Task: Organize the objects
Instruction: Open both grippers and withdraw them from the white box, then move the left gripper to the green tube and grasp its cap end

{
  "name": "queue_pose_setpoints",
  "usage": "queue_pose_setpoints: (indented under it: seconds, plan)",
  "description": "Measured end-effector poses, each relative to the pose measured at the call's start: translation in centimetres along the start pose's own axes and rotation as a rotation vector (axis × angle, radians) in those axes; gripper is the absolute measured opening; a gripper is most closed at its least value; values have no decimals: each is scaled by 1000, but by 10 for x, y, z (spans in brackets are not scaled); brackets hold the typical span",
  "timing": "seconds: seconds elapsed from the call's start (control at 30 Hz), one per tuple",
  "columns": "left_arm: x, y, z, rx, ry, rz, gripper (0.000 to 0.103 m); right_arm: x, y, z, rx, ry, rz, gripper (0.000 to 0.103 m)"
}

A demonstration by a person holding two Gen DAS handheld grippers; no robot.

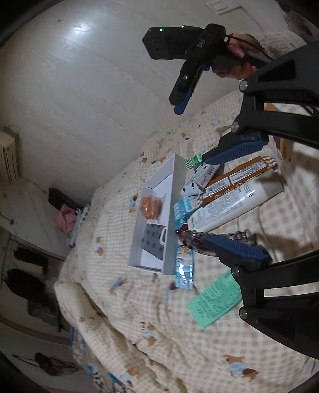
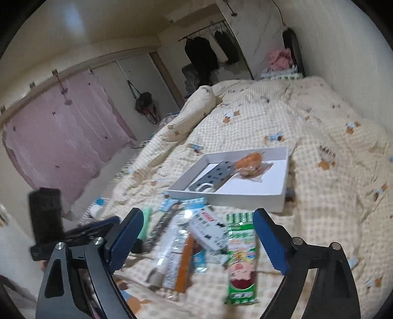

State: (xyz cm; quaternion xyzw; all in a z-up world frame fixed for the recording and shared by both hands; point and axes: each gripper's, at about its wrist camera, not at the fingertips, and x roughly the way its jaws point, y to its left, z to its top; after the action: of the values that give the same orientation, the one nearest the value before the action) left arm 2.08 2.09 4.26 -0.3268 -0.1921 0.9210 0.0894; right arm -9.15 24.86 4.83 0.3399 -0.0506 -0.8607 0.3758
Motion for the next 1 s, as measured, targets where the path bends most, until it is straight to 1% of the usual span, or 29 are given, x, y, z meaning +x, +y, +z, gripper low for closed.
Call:
queue_pose_setpoints:
  seconds: [0.03, 0.1, 0.17, 0.2, 0.23, 0.27, 0.3, 0.37, 0.43, 0.53, 0.63, 0.77, 0.87, 0.93, 1.0]
  plan:
    - [1, 1, 0, 3, -3, 18, 65, -2, 2, 0, -18, -28, -17, 92]
    - [6, 7, 9, -19, 12, 118, 68, -2, 5, 0, -37, -60, -25, 91]
    - [11, 10, 21, -21, 25, 167, 68, 0, 6, 0, -42, -64, -19, 92]
    - [13, 13, 29, -33, 41, 208, 69, 1, 6, -1, -46, -62, -25, 92]
    - [17, 17, 39, -64, 66, 293, 69, 3, 7, -1, -50, -61, -33, 92]
    - [17, 20, 45, -89, 75, 344, 69, 4, 7, -2, -52, -58, -37, 92]
    - [19, 22, 47, -102, 75, 361, 69, 4, 6, -3, -50, -56, -35, 92]
    - [24, 31, 49, -138, 64, 352, 70, 5, 4, -4, -43, -53, -24, 92]
    - [32, 39, 43, -160, 102, 352, 70, 6, 0, -7, -29, -54, -12, 92]
    - [41, 48, 26, -180, 147, 328, 70, 11, -3, -11, -18, -40, -19, 92]
    - [43, 46, 12, -170, 154, 304, 70, 16, 0, -16, -21, -30, -21, 92]
    - [46, 37, -1, -138, 158, 307, 70, 23, 2, -22, -31, -13, -21, 92]
    - [47, 38, -4, -148, 167, 302, 70, 27, 3, -27, -38, -5, -44, 92]
    - [48, 43, -6, -173, 173, 291, 70, 29, 6, -30, -56, -6, -67, 92]
    - [48, 47, -8, -191, 169, 293, 70, 32, 11, -32, -79, 1, -71, 92]
